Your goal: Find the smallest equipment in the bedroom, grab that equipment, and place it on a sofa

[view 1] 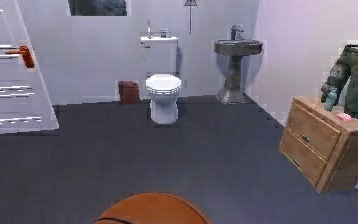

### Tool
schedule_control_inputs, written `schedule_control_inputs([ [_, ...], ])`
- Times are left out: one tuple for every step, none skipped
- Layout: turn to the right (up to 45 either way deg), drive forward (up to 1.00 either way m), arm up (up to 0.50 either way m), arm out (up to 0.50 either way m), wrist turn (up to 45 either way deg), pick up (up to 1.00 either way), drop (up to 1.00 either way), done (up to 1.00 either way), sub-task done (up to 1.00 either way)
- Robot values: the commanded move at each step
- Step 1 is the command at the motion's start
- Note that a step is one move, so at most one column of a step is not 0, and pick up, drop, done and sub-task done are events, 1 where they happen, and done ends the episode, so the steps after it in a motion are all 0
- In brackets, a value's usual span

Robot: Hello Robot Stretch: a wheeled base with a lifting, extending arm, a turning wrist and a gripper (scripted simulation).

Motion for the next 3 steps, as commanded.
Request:
schedule_control_inputs([
  [-3.0,0.0,0.0,0.0,0.0,0.0,0.0,0.0,0.0],
  [0.0,0.25,0.0,0.0,0.0,0.0,0.0,0.0,0.0],
  [-45.0,0.0,0.0,0.0,0.0,0.0,0.0,0.0,0.0],
])
